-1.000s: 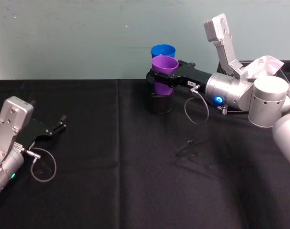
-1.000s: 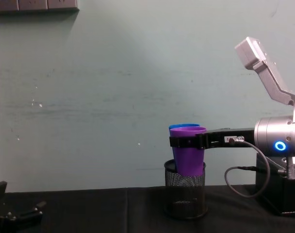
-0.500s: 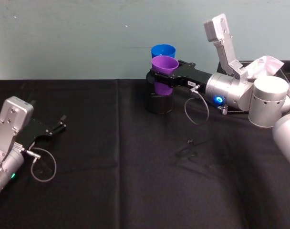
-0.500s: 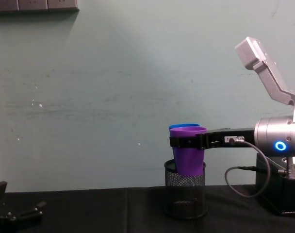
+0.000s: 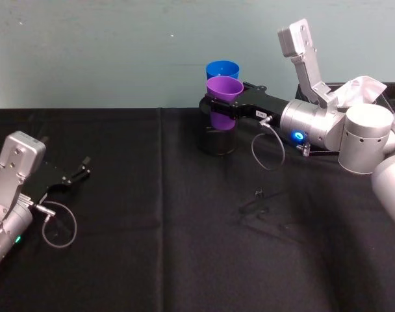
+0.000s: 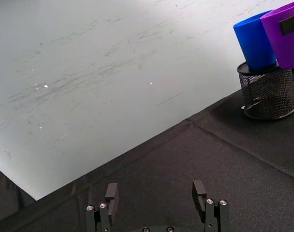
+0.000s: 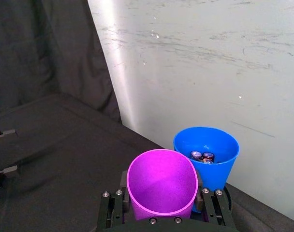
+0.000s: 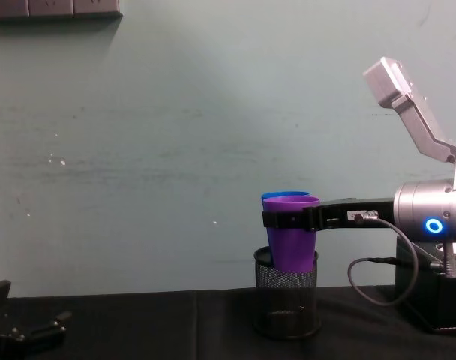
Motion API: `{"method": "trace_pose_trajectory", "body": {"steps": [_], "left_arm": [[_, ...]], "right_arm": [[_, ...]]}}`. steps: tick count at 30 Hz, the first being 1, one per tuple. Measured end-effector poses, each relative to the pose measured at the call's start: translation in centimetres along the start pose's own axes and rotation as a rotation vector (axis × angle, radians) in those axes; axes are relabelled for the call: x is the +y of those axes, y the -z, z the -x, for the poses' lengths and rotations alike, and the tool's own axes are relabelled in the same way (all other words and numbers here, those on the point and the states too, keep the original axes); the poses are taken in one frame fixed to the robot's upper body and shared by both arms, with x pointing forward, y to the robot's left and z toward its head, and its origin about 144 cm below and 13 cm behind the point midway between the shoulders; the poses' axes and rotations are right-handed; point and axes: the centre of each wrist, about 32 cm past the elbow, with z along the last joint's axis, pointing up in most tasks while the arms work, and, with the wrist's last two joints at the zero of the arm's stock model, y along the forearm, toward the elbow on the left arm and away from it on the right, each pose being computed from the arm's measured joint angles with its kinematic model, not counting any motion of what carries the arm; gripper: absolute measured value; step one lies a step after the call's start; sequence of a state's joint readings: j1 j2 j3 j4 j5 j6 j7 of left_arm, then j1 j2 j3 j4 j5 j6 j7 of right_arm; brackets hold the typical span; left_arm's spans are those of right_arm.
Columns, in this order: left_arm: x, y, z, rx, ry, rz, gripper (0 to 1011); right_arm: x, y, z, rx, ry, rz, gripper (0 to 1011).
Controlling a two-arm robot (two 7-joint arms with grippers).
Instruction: Pick up one cup with a gripper and tap it against the other cup.
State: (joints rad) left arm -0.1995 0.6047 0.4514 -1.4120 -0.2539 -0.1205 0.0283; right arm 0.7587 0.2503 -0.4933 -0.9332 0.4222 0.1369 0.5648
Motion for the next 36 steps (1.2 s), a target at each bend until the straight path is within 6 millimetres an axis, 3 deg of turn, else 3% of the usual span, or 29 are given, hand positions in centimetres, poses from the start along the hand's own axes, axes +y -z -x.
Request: {"method": "trace_pose_trajectory", "body": {"steps": [36], "left_arm": [[0.00,0.00,0.00,0.000,0.000,0.000,1000]], "right_arm": [[0.00,0.01,0.00,0.000,0.000,0.000,724]]}}
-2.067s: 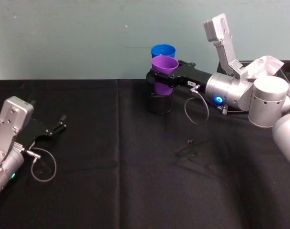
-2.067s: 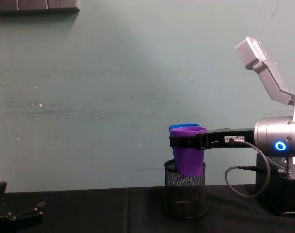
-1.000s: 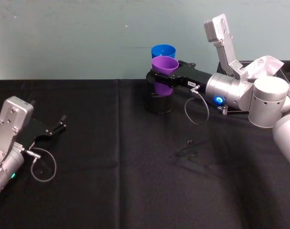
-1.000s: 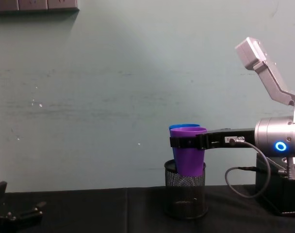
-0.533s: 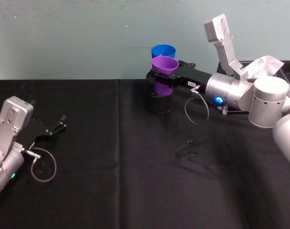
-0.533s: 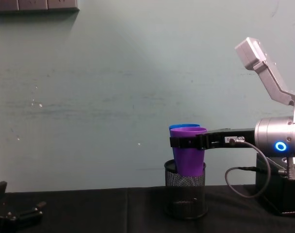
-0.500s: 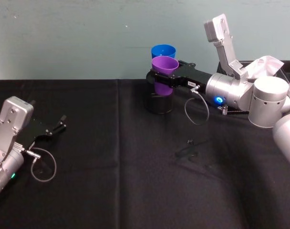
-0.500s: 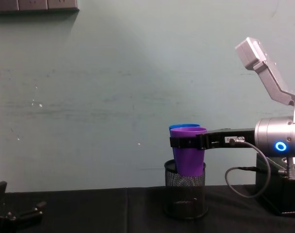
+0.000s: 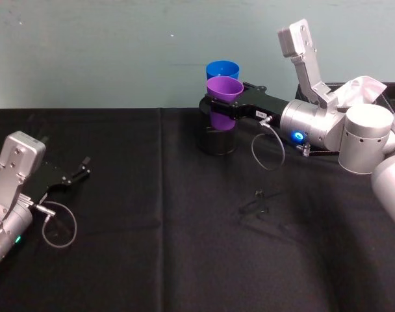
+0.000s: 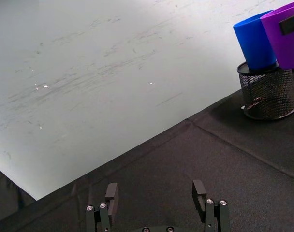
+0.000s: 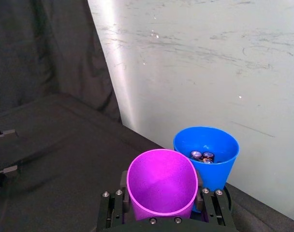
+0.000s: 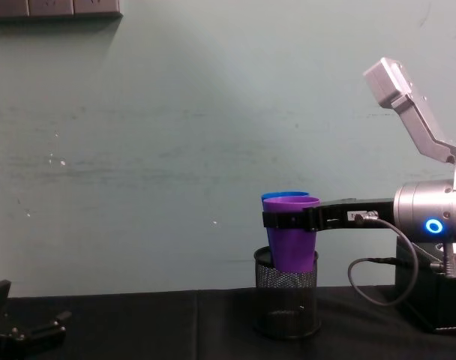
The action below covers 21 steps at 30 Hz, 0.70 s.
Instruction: Pick up one cup with a gripper and tap it against the other cup.
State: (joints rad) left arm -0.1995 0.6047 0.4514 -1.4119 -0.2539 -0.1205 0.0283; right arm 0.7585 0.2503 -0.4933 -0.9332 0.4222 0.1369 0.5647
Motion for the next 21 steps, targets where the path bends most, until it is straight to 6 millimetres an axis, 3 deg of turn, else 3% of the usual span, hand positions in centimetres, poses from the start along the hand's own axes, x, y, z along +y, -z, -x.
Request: {"method": "trace_pose_trajectory", "body": {"steps": [21], "left_arm": [[0.00,0.00,0.00,0.000,0.000,0.000,1000]], "right_arm": [[0.00,0.00,0.00,0.000,0.000,0.000,724]]}}
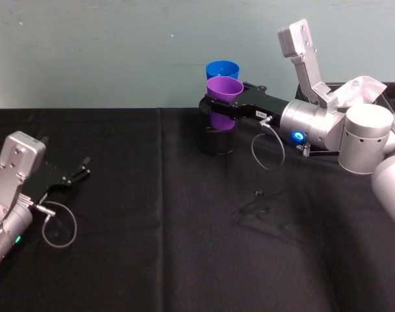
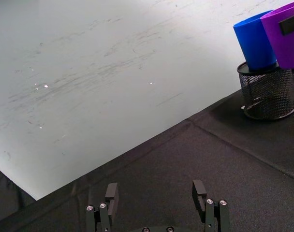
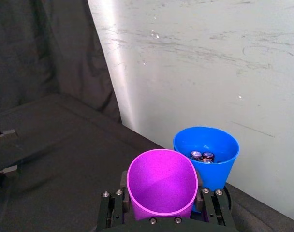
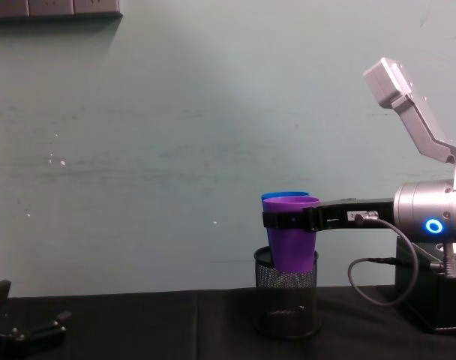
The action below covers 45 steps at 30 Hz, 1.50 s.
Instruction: Pick up one cup with a gripper and tap it against the other cup.
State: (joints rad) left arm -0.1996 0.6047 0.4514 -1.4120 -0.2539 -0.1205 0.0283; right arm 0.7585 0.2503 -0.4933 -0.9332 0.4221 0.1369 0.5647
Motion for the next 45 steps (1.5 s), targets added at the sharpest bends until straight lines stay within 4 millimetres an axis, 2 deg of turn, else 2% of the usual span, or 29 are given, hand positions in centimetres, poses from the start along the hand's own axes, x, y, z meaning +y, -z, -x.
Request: {"method": "trace_pose_trajectory", "body": {"steps": [45], "left_arm": [[0.00,0.00,0.00,0.000,0.000,0.000,1000]], "right_arm": [[0.00,0.00,0.00,0.000,0.000,0.000,724]]}}
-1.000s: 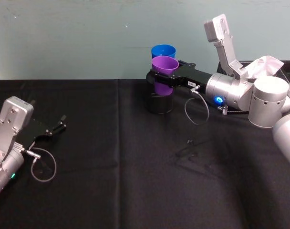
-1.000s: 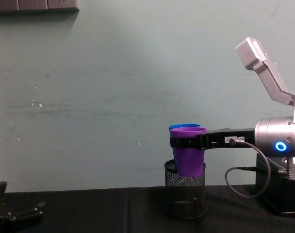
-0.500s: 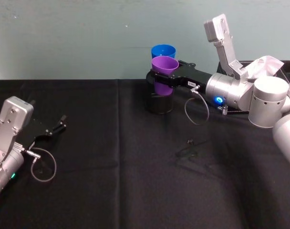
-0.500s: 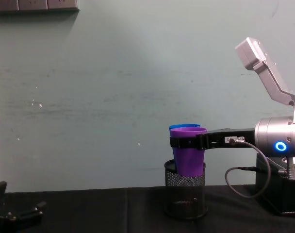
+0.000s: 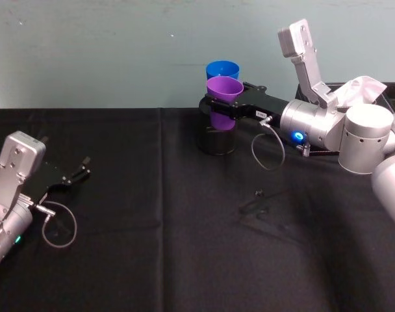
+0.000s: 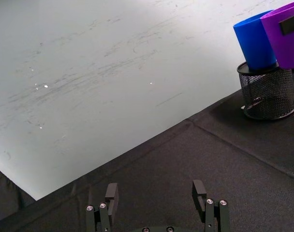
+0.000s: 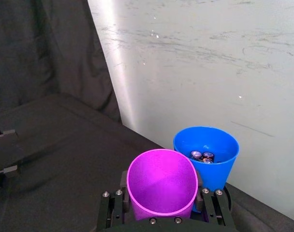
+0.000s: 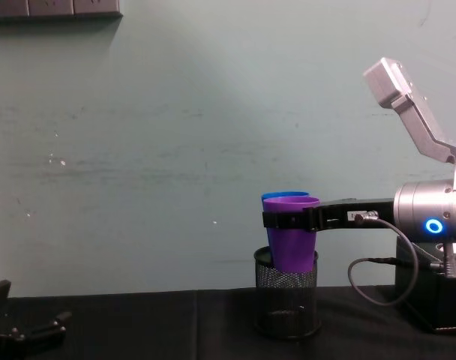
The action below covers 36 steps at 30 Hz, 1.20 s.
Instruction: Pick up one cup with a gripper and tap it against the other cup.
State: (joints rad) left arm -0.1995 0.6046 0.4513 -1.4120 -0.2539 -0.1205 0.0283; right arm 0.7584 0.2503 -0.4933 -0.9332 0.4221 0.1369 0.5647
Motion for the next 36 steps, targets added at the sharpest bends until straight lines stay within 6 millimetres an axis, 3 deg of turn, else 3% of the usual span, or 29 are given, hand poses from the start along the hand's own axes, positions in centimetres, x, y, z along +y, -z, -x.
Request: {"method": "trace_pose_trajectory", "body": {"steps": [36], "left_arm": [[0.00,0.00,0.00,0.000,0.000,0.000,1000]], "right_arm": [[0.00,0.00,0.00,0.000,0.000,0.000,724]]}}
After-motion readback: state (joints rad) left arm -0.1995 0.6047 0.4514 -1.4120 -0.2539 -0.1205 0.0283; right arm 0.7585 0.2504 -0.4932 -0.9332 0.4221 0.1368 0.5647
